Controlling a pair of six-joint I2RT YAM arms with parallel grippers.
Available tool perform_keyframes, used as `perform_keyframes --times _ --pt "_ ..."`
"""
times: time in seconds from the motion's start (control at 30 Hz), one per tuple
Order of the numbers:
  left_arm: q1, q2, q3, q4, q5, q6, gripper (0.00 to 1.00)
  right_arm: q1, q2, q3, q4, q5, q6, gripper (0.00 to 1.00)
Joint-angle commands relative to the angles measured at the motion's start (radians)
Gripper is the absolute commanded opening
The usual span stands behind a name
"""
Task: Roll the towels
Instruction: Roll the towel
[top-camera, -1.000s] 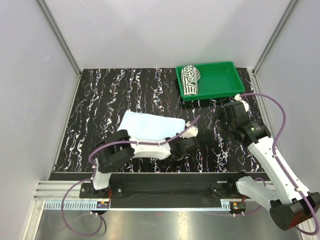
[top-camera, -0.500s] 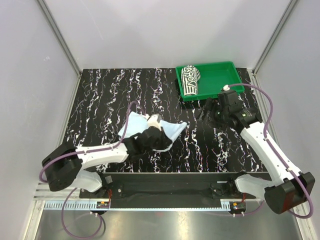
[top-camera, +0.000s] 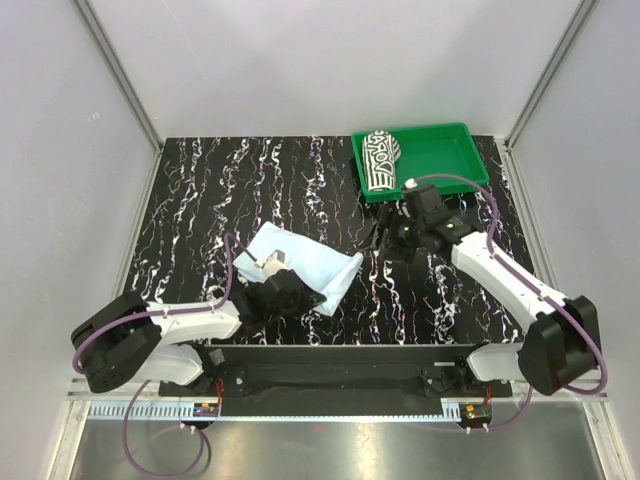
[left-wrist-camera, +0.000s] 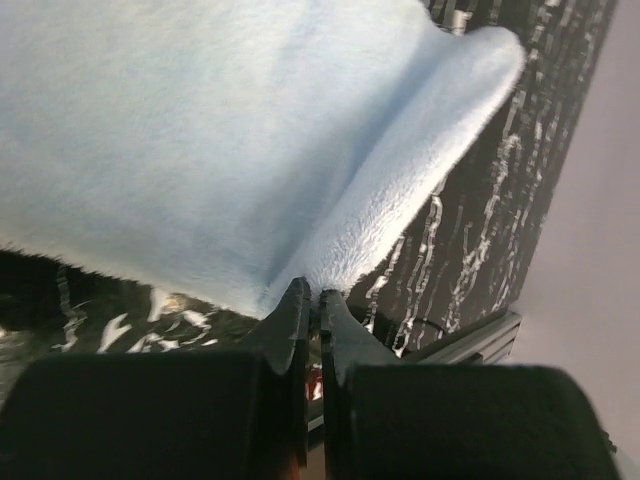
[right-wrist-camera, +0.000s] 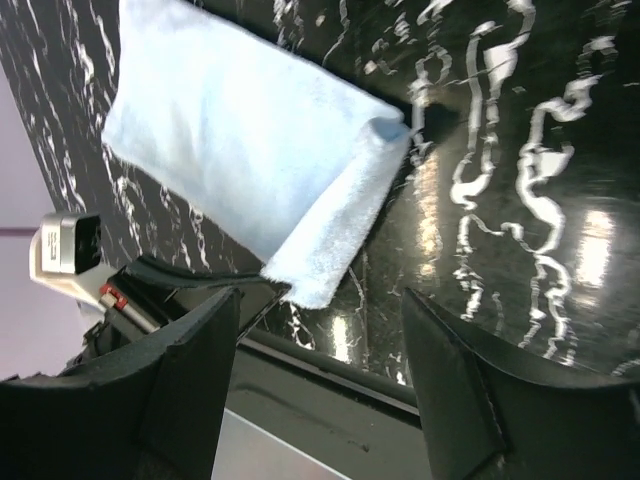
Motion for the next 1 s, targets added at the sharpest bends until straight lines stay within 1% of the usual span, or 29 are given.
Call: perform_keyframes --times 0.0,0.03,0.17,0.23,0.3,0.33,0.37,0.47,0.7,0.8,0.87,0.9,0.93,0.97 --pt "0.008 -0.022 -0.018 0.033 -0.004 -0.091 0.0 0.063 0.048 -0.006 0.132 -0.052 0.03 0.72" --pt "0.01 -0.024 -0.022 0.022 -0.004 -0.118 0.0 0.069 0.08 -0.012 0.151 -0.058 0.037 0.72" --pt "0.025 -0.028 -0.059 0.008 0.005 -0.151 0.0 0.084 0.155 -0.041 0.302 -0.13 0.083 0.61" --pt "0.034 -0.027 -0.061 -0.006 0.01 -0.154 0.0 0.092 0.196 -0.052 0.361 -0.155 0.093 0.52" --pt "0.04 -0.024 -0.068 -0.004 0.017 -0.158 0.0 0.096 0.224 -0.052 0.387 -0.164 0.102 0.46" --pt "0.045 -0.024 -0.078 0.002 0.025 -0.16 0.0 0.101 0.254 -0.049 0.404 -0.169 0.105 0.4" --pt "0.047 -0.021 -0.079 0.017 0.028 -0.157 0.0 0.101 0.268 -0.047 0.41 -0.172 0.105 0.37" --pt "0.051 -0.007 -0.078 0.02 0.034 -0.146 0.0 0.103 0.33 -0.05 0.456 -0.182 0.108 0.34" --pt "0.056 0.018 -0.091 0.045 0.059 -0.157 0.0 0.103 0.489 -0.044 0.545 -0.205 0.119 0.29" --pt "0.06 0.002 -0.09 0.053 0.071 -0.123 0.0 0.104 0.522 -0.07 0.577 -0.193 0.13 0.28" --pt "0.06 -0.022 -0.069 0.025 0.071 -0.085 0.08 0.104 0.535 -0.078 0.625 -0.195 0.142 0.27" --pt "0.06 -0.031 -0.056 0.002 0.068 -0.041 0.15 0.106 0.551 -0.079 0.629 -0.196 0.142 0.27" --pt "0.06 -0.044 -0.043 -0.051 0.056 -0.021 0.34 0.107 0.554 -0.079 0.635 -0.193 0.143 0.26" --pt "0.059 -0.063 -0.032 -0.078 0.05 0.002 0.46 0.109 0.56 -0.079 0.637 -0.19 0.142 0.26"
